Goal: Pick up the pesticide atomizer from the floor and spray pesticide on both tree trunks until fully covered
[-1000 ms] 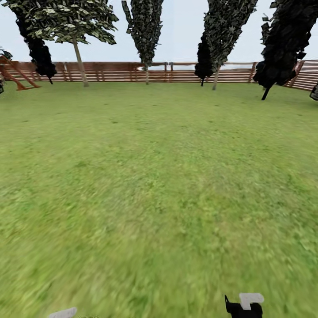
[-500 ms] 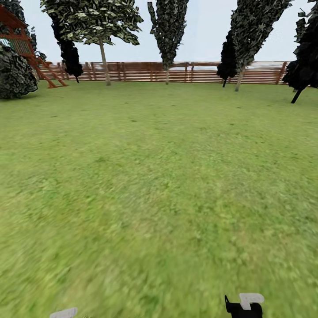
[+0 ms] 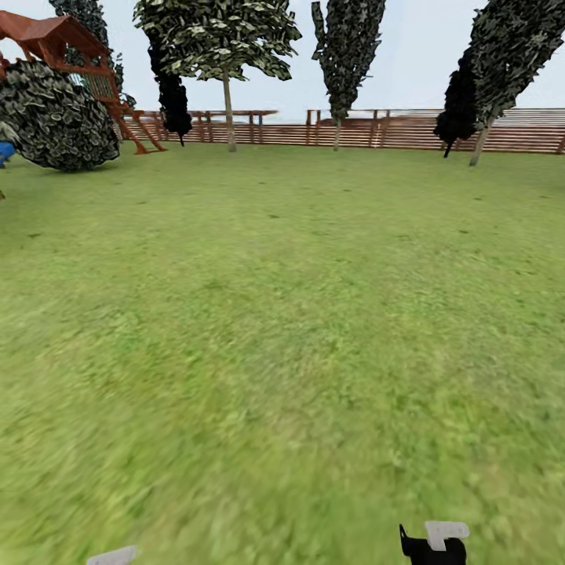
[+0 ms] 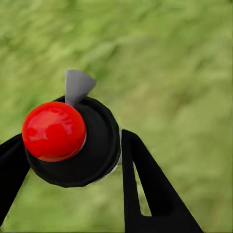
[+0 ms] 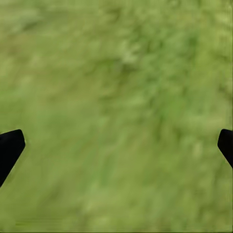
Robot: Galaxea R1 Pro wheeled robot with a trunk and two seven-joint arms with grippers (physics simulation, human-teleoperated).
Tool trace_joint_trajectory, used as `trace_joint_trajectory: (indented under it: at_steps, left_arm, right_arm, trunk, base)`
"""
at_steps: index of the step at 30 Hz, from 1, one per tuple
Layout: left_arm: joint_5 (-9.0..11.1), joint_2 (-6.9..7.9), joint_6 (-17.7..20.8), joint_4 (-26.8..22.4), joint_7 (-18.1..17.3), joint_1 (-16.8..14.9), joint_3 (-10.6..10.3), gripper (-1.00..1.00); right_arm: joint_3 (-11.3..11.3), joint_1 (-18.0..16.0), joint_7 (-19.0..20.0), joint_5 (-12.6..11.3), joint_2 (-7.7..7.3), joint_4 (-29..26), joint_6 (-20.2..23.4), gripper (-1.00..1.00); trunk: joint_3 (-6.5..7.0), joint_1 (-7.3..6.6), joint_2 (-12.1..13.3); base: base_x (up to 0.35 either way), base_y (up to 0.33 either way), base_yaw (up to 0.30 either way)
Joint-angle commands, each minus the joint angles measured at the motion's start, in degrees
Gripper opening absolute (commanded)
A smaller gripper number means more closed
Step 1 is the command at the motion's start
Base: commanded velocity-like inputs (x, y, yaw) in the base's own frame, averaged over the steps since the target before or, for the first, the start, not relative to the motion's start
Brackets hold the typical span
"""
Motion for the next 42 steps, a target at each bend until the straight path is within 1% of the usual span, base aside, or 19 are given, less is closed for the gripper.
trace_joint_trajectory:
  at_steps: [1,6,14,23,26,30,40,42]
  left_arm:
    - [0.56,0.0,-0.16,0.05,-0.24,-0.04,-0.06,-1.0]
    - [0.56,0.01,-0.15,0.08,-0.23,-0.04,-0.06,-1.0]
    - [0.56,-0.08,-0.18,0.06,-0.24,-0.04,-0.07,-1.0]
    - [0.58,0.0,-0.13,0.09,-0.1,-0.04,-0.06,-1.0]
    - [0.63,-0.05,-0.17,0.07,1.62,-0.04,-0.06,-1.0]
    - [0.65,-0.08,-0.17,0.07,2.21,-0.04,-0.06,-1.0]
    - [0.65,-0.09,-0.26,0.09,2.23,-0.04,-0.06,-1.0]
    - [0.65,0.0,-0.26,0.09,2.23,-0.04,-0.06,-1.0]
  right_arm:
    - [-0.4,-0.04,-0.17,0.61,-0.01,0.05,-0.23,1.0]
    - [-0.4,-0.04,-0.17,0.61,-0.01,0.05,-0.23,1.0]
    - [-0.42,-0.04,-0.17,0.61,-0.03,0.05,-0.23,1.0]
    - [-0.42,-0.04,-0.08,0.66,-0.68,-0.05,-0.23,1.0]
    - [-0.42,-0.04,-0.05,0.67,-0.69,-0.04,-0.23,1.0]
    - [-0.42,-0.04,-0.06,0.61,-0.53,-0.04,-0.23,1.0]
    - [-0.41,-0.04,-0.17,0.61,-0.2,0.05,-0.23,1.0]
    - [-0.42,-0.04,-0.17,0.61,-0.43,-0.03,-0.23,1.0]
  trunk:
    - [-0.05,0.02,-0.02]
    - [-0.05,0.02,-0.02]
    - [-0.05,0.02,-0.02]
    - [-0.05,0.02,-0.02]
    - [-0.05,0.02,-0.02]
    - [-0.05,0.02,-0.02]
    - [-0.05,0.02,-0.02]
    - [-0.05,0.02,-0.02]
  base:
    - [0.285,0.207,0.274]
    - [0.272,0.207,0.274]
    - [0.102,0.023,0.267]
    - [0.325,0.018,0.025]
    - [0.334,0.068,0.0]
    - [0.334,0.053,0.009]
    - [0.338,0.002,0.235]
    - [0.34,0.0,0.062]
